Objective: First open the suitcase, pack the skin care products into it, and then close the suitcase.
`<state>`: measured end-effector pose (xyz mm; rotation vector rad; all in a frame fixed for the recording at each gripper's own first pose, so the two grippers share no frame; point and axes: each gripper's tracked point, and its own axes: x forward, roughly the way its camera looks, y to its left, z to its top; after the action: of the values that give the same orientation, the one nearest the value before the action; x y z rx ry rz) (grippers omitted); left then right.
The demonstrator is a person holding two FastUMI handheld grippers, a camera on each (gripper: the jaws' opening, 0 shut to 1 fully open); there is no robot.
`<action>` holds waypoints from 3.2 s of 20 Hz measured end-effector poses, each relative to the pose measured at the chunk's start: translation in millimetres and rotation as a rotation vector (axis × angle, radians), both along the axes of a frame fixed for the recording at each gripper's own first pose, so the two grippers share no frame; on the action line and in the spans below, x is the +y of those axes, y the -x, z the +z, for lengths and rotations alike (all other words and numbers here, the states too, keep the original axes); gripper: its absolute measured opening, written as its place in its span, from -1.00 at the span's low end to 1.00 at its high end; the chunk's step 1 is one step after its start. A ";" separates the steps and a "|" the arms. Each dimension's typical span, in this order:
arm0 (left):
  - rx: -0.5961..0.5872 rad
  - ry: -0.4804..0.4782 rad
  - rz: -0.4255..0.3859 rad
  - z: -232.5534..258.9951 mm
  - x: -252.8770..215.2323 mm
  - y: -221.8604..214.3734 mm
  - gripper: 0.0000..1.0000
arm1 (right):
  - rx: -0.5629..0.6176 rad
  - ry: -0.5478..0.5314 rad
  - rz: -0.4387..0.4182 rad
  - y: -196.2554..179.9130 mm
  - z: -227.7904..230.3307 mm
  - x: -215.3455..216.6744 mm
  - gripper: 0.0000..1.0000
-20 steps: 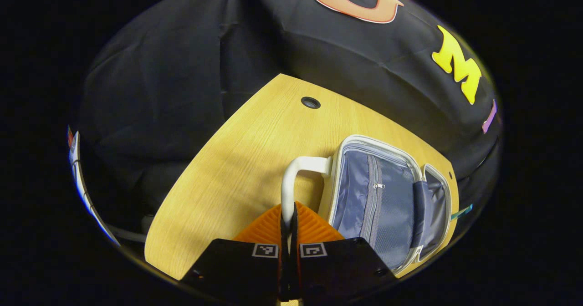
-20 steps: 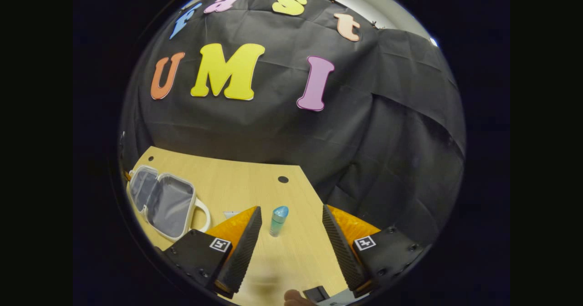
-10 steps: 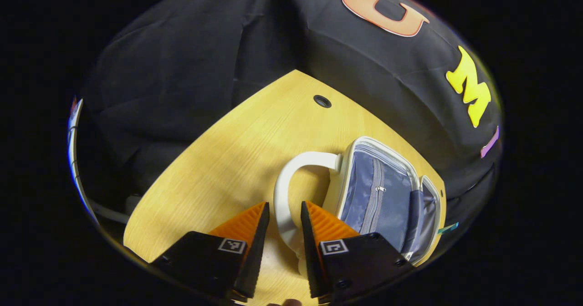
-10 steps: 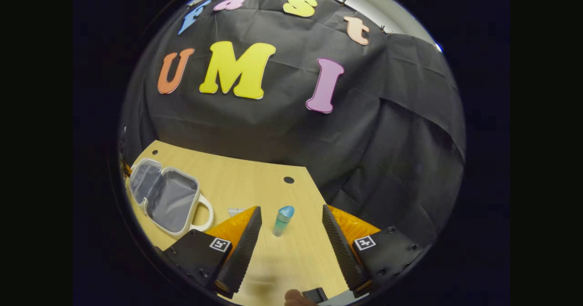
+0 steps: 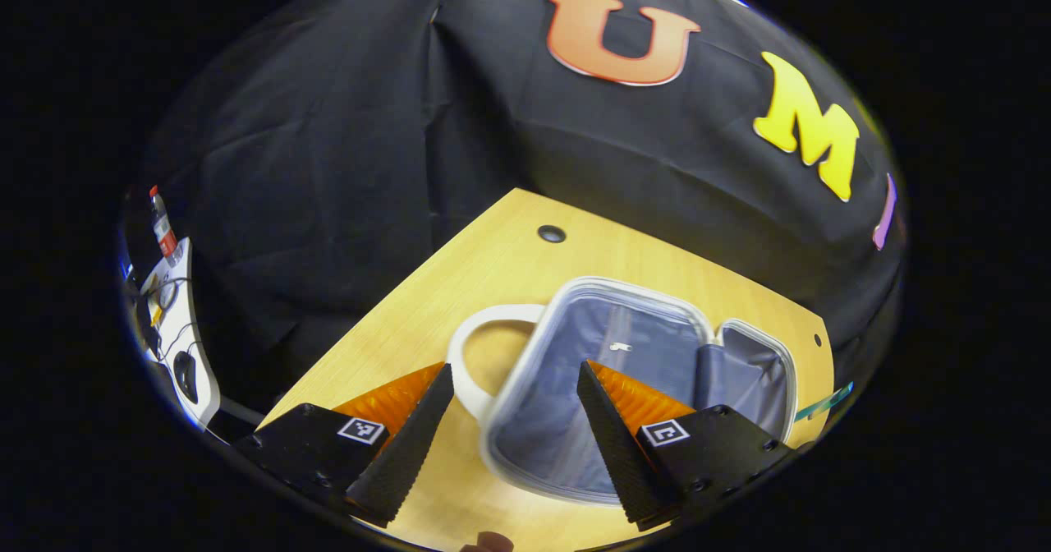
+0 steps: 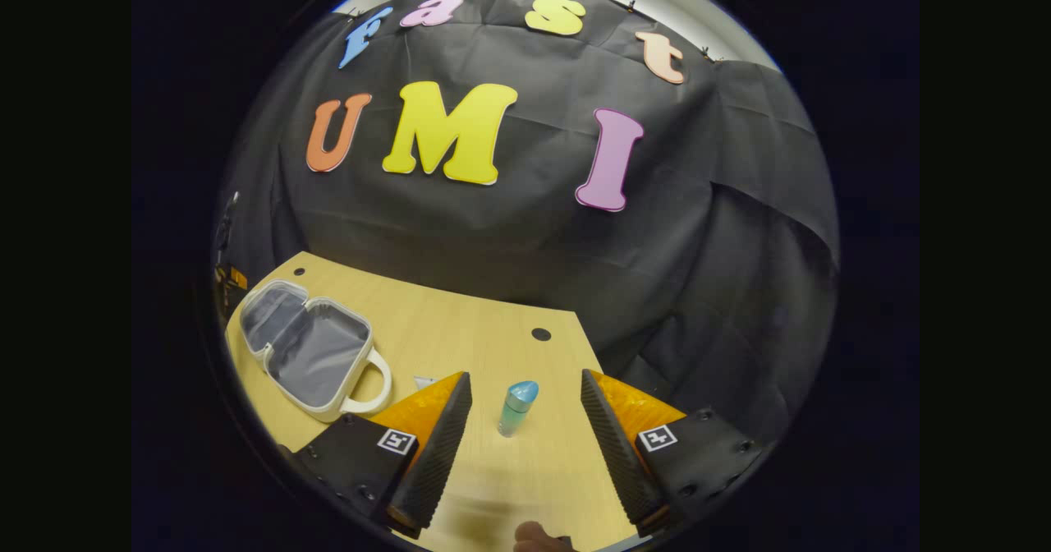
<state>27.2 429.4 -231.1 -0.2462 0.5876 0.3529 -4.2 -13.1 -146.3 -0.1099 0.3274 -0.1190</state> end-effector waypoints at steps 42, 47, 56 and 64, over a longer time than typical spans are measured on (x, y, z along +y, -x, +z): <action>-0.016 -0.096 -0.478 -140.7 -541.0 -113.3 0.22 | 0.220 -0.037 0.151 -36.6 -133.8 -128.3 0.58; -0.001 -0.065 -0.498 -119.9 -540.1 -95.4 0.05 | 0.210 -0.111 0.212 -50.3 -138.6 -90.7 0.59; -0.029 -0.094 -0.457 -35.7 -496.4 -39.4 -0.13 | 0.197 -0.124 0.295 -104.1 -176.0 -19.0 0.59; -0.033 -0.099 -0.413 -0.7 -455.5 -3.8 -0.13 | 0.240 -0.154 0.230 -140.0 -226.4 -2.8 0.41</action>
<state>31.0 -26.1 -231.8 -0.0322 0.5716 -0.0217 135.9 -15.8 -372.7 -0.0082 0.5591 0.1484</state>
